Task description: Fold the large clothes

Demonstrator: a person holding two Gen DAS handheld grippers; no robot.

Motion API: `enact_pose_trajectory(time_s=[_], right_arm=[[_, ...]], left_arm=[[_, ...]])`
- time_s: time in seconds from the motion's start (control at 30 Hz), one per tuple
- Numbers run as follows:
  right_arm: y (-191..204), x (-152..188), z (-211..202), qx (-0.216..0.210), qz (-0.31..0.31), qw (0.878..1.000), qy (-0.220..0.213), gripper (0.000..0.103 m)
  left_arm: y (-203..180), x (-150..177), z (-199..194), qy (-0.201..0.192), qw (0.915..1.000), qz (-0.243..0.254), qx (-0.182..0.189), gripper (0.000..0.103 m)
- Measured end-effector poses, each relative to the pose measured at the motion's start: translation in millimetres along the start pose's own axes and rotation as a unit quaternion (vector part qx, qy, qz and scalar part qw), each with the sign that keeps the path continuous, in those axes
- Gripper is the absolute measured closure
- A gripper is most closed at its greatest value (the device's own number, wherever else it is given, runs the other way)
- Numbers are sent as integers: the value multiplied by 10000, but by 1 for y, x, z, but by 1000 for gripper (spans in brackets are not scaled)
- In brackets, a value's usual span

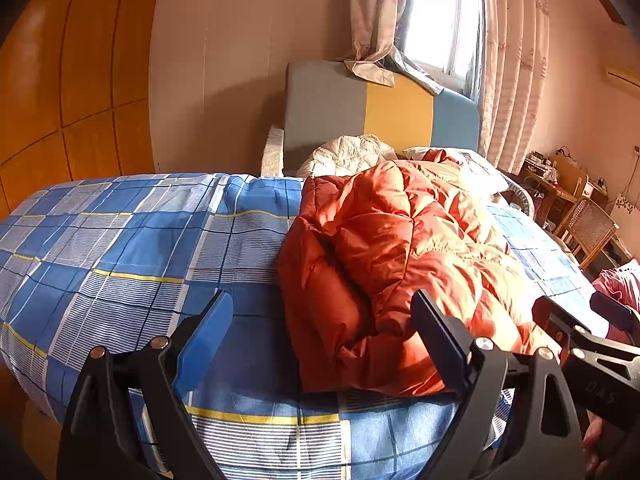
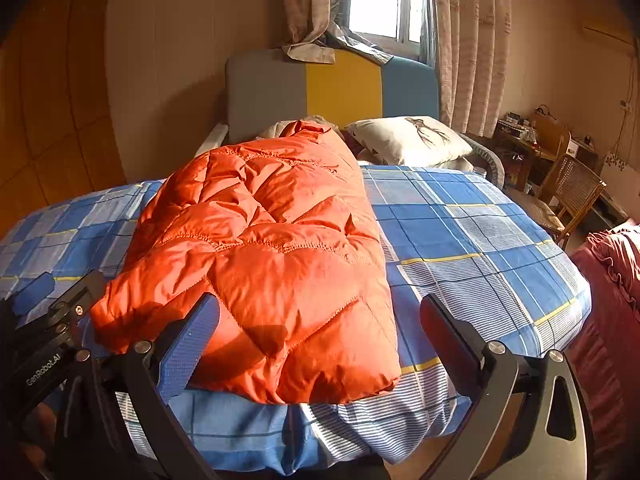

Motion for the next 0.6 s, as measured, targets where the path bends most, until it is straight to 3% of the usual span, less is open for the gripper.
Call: enact_pose_trajectory(time_s=[0.6], right_arm=[[7,4,-25,134,-4,9997,-210,3]], left_arm=[[16,6,-30,-210,9998,-57,-31,2]])
Point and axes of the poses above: each gripper's, at about its wrist camera, not at the fingertips, and z roughly the way its jaws point, y to its left, x to its underside, the point moved 5 cm from there along z, roughly the way its jaws point, and after that the axes turned 15 degrees about -z, right-handed, at the moved point
